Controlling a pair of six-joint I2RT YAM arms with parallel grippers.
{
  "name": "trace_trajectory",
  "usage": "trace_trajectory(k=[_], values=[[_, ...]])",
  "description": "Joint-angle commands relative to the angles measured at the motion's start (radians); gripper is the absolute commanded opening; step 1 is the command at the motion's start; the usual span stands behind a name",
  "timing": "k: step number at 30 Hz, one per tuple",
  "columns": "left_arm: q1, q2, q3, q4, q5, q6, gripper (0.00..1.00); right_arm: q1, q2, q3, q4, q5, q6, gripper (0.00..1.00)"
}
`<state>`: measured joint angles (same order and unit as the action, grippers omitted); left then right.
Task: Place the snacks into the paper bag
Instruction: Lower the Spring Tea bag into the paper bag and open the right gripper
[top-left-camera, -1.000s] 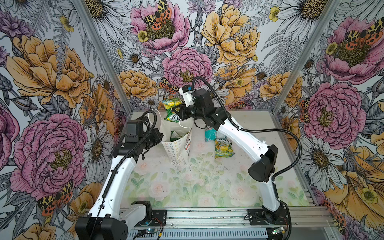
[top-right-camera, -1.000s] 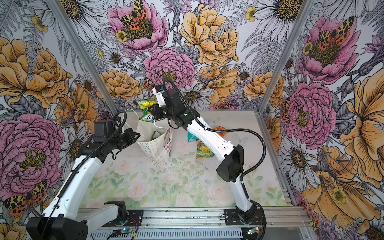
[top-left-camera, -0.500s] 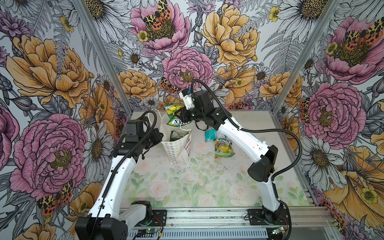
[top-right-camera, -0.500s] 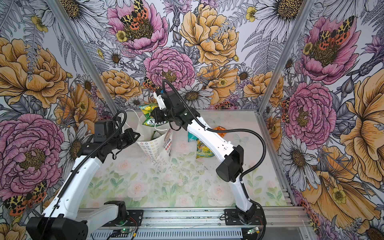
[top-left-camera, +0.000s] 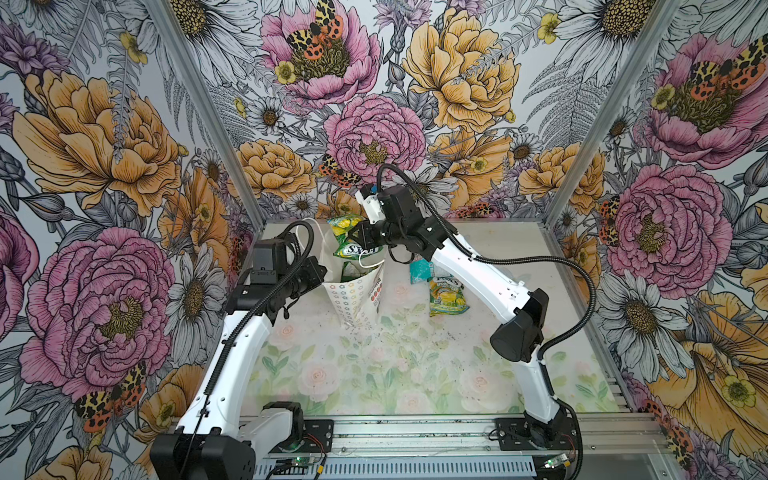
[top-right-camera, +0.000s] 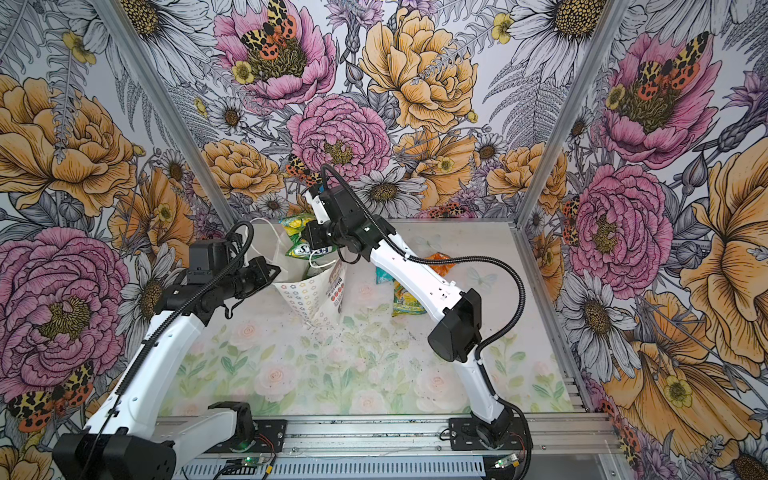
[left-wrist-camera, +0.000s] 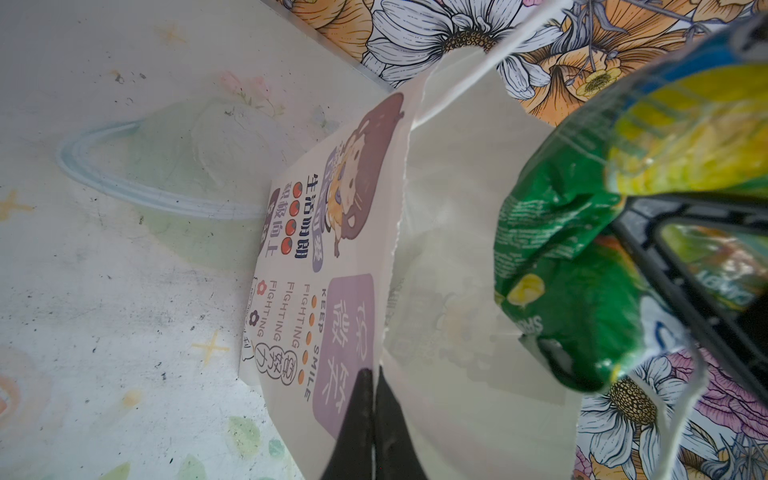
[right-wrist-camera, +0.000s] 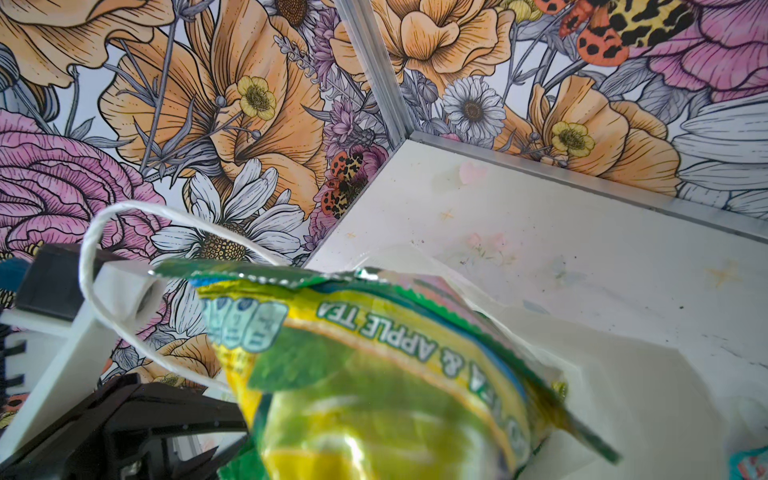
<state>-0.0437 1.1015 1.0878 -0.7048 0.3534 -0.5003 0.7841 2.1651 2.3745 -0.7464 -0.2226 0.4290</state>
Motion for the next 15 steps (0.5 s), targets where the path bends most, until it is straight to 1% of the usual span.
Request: trace_trajectory(k=[1,9,15], values=[[-0.006,0.003,-0.008,-0.002,0.000,-0.015,0.00,0.029,0.009,0.043,0.024,-0.020,0.010,0.00],[-0.006,0.006,-0.006,0.000,-0.002,-0.015,0.00,0.032,0.001,0.042,-0.027,0.002,0.033,0.01],[-0.005,0.005,-0.007,0.001,-0.002,-0.015,0.00,0.032,-0.003,0.043,-0.068,0.038,0.037,0.08]])
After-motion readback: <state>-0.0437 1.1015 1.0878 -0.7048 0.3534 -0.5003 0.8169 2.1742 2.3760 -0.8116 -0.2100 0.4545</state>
